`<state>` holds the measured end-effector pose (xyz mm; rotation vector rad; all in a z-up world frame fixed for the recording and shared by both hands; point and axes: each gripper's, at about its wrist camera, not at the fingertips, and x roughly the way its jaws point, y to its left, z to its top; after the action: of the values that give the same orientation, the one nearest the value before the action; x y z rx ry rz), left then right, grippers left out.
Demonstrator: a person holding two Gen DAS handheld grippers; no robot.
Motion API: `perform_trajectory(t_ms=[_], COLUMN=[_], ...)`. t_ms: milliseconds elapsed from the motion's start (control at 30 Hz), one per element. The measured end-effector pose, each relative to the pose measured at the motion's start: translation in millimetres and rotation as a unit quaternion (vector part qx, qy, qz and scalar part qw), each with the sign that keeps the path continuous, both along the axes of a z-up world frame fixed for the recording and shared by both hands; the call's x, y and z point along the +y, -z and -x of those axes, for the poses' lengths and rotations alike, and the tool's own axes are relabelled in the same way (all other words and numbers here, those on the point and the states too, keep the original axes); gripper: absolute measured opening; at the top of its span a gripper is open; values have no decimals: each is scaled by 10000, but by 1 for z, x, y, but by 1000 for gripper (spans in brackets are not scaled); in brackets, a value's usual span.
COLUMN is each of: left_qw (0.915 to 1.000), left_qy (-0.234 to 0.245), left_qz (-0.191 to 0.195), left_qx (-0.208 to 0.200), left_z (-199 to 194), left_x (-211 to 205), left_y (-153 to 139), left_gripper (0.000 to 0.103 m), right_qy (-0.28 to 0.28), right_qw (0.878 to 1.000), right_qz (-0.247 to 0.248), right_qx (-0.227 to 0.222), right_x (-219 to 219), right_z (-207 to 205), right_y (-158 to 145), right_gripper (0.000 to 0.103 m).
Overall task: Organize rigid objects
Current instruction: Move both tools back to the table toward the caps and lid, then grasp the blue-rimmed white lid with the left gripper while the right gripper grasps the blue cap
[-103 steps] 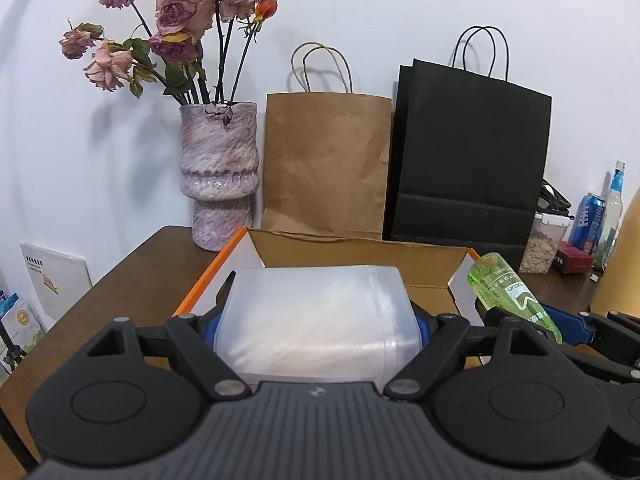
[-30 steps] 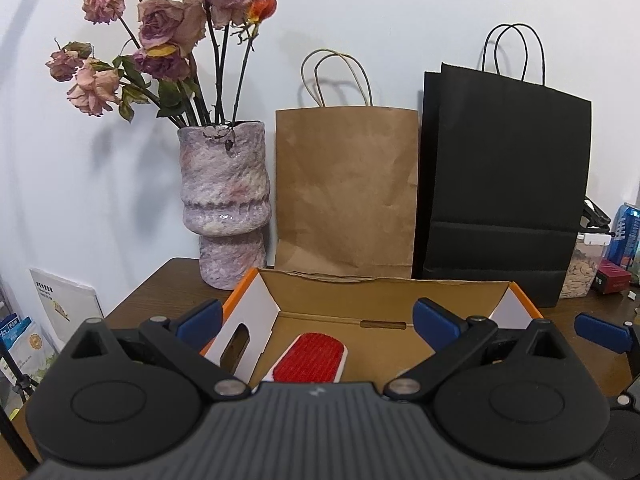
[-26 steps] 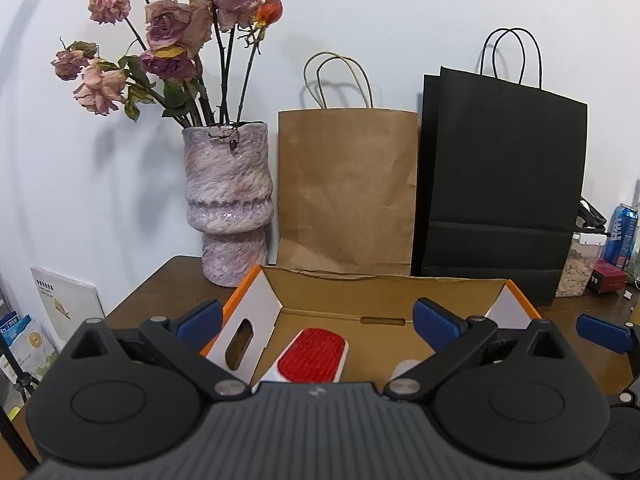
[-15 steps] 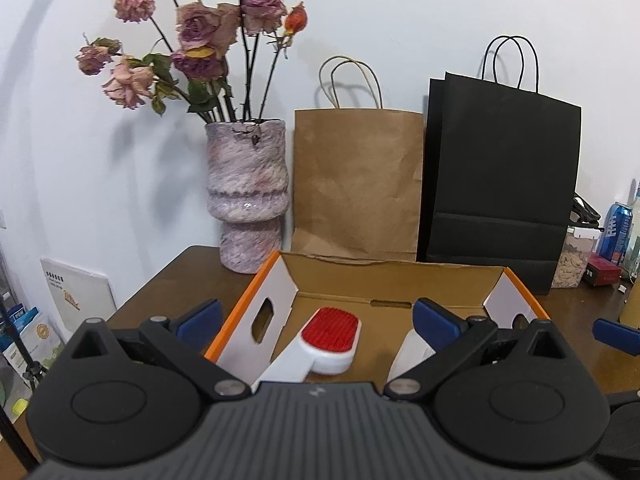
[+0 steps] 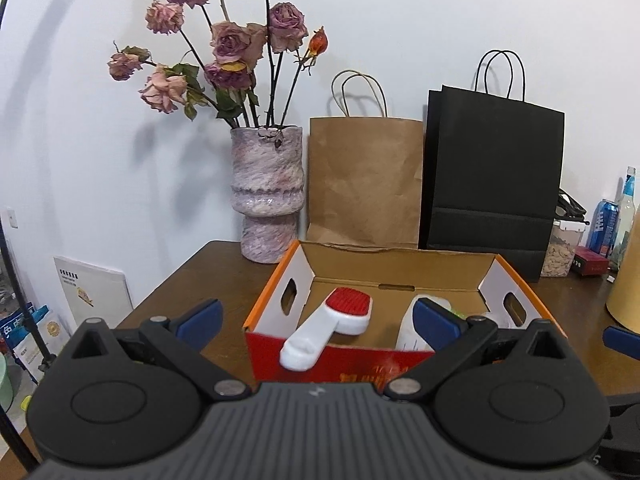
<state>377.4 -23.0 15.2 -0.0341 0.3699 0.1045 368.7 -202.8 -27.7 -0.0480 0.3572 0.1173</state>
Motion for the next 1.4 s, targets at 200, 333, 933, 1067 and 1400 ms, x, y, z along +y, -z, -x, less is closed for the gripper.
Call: perform_trajectory(t_ms=[200, 333, 933, 1067, 1400], left_qw=[9999, 9998, 9967, 9962, 9947], left_qy=[-42, -82, -160, -173, -180], left_qz=[12, -22, -190, -124, -87], left_qx=[108, 206, 779, 849, 1007], left_z=[24, 42, 84, 86, 83], left_x=[11, 18, 51, 60, 74], left_y=[9, 21, 68, 70, 75], left_gripper=[103, 103, 103, 103, 103], right_qy=[14, 86, -225, -236, -468], right_qw=[10000, 10000, 9972, 9945, 9866], right_qz=[-74, 14, -25, 6, 31], right_qx=[17, 24, 719, 1019, 1562], right_x=[1, 5, 22, 25, 34], right_z=[28, 45, 92, 89, 79], right_y=[1, 8, 35, 43, 56], right_gripper=[103, 103, 103, 103, 52])
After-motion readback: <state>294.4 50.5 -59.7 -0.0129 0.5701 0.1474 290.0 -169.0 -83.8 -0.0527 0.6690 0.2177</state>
